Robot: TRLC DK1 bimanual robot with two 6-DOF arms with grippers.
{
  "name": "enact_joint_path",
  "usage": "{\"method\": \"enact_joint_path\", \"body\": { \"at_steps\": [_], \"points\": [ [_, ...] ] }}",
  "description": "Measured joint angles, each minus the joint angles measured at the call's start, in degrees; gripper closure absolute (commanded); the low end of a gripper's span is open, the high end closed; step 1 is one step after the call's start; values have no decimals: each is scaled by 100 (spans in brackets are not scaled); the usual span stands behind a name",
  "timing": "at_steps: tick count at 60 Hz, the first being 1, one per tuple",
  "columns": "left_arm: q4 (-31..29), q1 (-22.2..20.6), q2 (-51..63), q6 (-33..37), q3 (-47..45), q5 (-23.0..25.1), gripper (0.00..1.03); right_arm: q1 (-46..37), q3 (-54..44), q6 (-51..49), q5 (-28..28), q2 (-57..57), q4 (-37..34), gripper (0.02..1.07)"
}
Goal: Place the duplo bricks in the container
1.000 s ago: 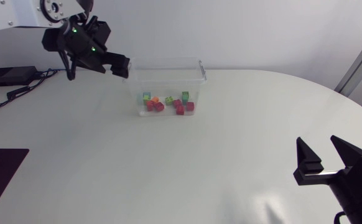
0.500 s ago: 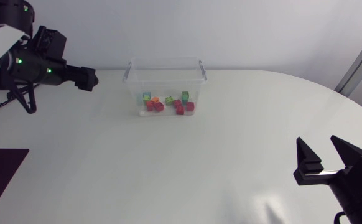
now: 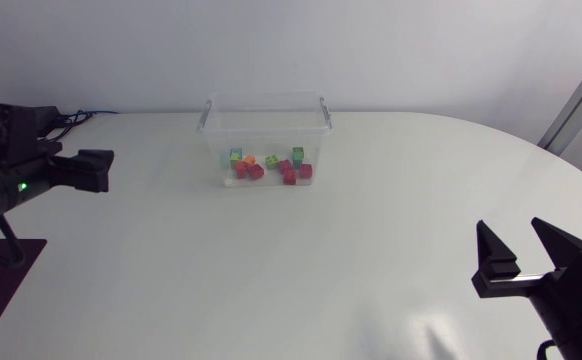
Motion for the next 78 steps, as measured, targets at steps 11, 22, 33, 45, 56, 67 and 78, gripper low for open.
{"method": "enact_joint_path", "body": {
  "at_steps": [11, 22, 33, 45, 56, 67, 78],
  "points": [
    [343, 0, -938, 0, -804, 140, 4, 0, 0, 0, 0, 0, 0, 7],
    [485, -28, -1733, 125, -1523, 308, 4, 0, 0, 0, 0, 0, 2, 7],
    [485, -26, -2347, 149, -2009, 328, 4, 0, 0, 2, 2, 0, 2, 7],
    [487, -26, -2948, 33, -2312, 319, 4, 0, 0, 4, 2, 0, 0, 7],
    [485, -26, -3506, -201, -2660, 275, 4, 0, 0, 48, 4, 0, 2, 7],
    [485, -26, -4050, -459, -2962, 243, 4, 2, 0, 74, 4, 0, 2, 7],
    [485, -26, -4597, -702, -3283, 212, 4, 2, 0, 181, 7, 0, 2, 7]
  ]
}}
